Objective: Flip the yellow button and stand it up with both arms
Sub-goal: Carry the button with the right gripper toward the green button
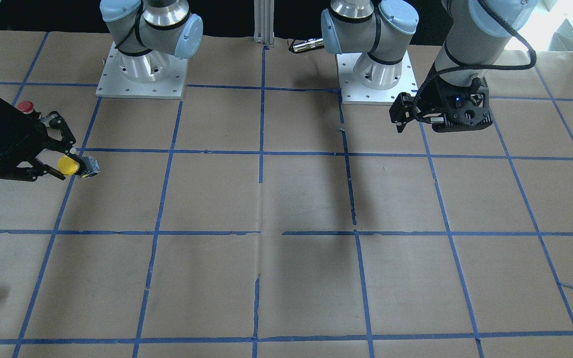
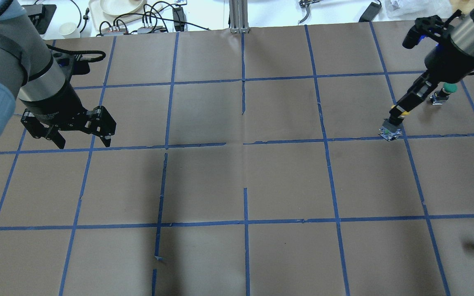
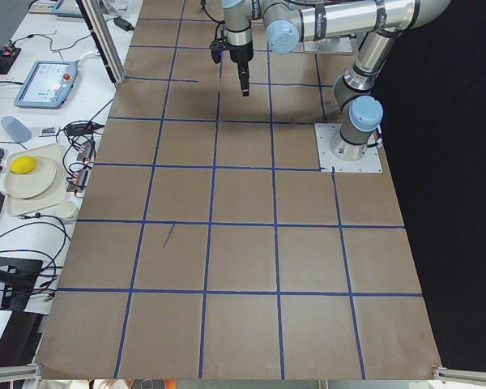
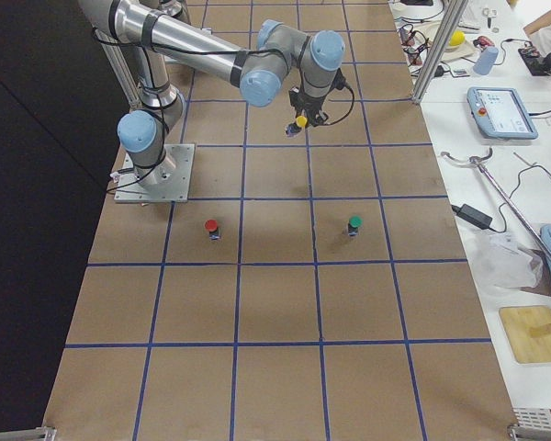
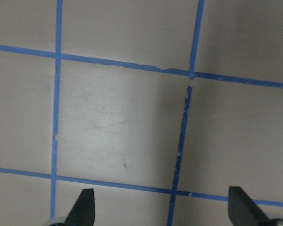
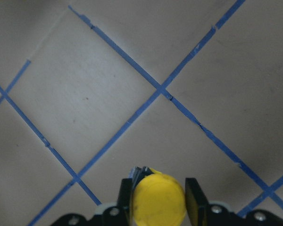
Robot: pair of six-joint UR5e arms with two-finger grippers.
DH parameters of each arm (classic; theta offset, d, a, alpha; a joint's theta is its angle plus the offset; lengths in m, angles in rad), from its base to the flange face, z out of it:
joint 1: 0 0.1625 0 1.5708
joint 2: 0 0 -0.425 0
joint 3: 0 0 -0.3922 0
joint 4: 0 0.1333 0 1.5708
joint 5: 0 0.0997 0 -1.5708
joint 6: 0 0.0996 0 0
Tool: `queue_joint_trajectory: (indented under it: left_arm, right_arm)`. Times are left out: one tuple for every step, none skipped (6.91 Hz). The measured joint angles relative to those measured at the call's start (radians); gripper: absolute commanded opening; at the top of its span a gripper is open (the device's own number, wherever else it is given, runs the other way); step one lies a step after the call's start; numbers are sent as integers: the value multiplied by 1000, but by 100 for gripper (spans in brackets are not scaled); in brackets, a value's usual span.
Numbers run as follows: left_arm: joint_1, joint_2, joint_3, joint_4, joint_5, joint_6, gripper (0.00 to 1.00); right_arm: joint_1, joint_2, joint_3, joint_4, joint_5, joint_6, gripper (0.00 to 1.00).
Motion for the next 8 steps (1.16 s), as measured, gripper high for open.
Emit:
queue_joint_trajectory:
  left_arm:
    - [-29, 0, 2, -4, 0, -4, 100]
    - [-58, 0, 3, -3, -3, -10, 100]
    - [-74, 1, 3, -1, -3, -13, 100]
    - [-80, 3, -1, 0, -2, -14, 100]
    - [-83, 8, -5, 0, -3, -15, 100]
    - [-83, 9, -6, 1, -4, -15, 100]
    - [-84, 11, -7, 1, -4, -15, 100]
    - [-85, 14, -8, 1, -4, -15, 100]
  right_arm:
    - [-75, 1, 41, -39, -19, -208, 13]
    - [-153, 6, 78, -72, -30, -430, 14]
    - [-221, 25, 101, -118, -35, -629, 14]
    - [-274, 61, 112, -195, -39, -811, 14]
    - [-319, 107, 116, -285, -41, -960, 13]
    - [-360, 148, 118, -336, -40, -1075, 12]
    - [-385, 167, 119, -347, -40, -1165, 12]
    - [-405, 173, 121, -326, -36, -1223, 12]
